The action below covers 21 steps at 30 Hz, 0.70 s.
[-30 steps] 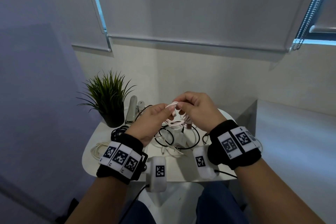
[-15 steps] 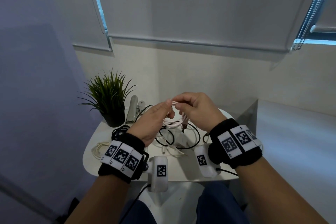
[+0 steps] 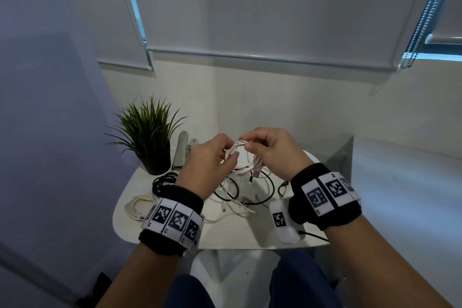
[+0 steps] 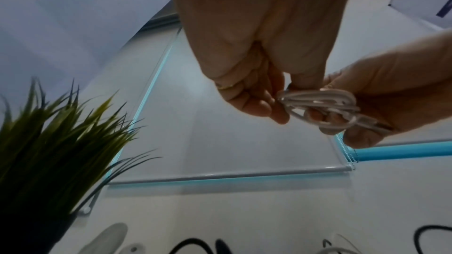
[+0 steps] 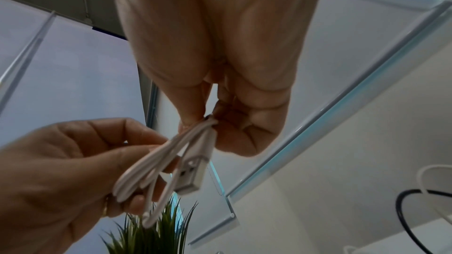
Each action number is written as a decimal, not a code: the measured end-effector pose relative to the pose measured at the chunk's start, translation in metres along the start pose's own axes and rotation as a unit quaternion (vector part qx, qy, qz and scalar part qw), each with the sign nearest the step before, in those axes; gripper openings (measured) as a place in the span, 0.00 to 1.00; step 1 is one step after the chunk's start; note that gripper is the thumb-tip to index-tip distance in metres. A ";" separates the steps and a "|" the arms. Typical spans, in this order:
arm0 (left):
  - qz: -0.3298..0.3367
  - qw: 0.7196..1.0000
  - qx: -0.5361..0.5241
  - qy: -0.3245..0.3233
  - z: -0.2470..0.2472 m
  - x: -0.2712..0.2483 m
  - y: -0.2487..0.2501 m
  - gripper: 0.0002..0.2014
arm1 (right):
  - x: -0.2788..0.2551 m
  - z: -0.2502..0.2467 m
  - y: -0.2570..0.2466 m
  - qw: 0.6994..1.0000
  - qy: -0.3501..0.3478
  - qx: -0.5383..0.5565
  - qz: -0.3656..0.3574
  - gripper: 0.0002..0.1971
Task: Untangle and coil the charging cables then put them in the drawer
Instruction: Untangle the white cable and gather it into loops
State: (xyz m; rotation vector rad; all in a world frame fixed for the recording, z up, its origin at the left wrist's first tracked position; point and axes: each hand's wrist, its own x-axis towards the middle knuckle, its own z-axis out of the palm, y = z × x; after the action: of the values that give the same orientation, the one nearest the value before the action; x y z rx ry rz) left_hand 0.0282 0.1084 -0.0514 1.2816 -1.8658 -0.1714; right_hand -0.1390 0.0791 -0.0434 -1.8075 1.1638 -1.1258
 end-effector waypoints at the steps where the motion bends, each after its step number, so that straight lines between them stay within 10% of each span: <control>1: 0.010 1.000 0.015 0.001 0.001 0.000 -0.001 0.07 | -0.001 -0.001 0.000 1.000 -0.005 0.007 0.005 0.08; 14: 0.026 0.997 -0.007 0.074 0.000 0.001 -0.010 0.06 | -0.016 0.002 0.003 0.972 -0.099 0.195 0.085 0.14; 21: 0.029 0.996 -0.018 0.079 -0.003 0.002 -0.009 0.16 | -0.014 0.000 0.003 0.985 -0.086 0.127 0.077 0.19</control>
State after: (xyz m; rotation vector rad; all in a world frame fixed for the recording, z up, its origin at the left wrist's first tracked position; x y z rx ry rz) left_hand 0.0358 0.1035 -0.0531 1.1800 -1.7536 -0.0706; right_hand -0.1425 0.0911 -0.0500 -1.5584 0.9920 -0.9609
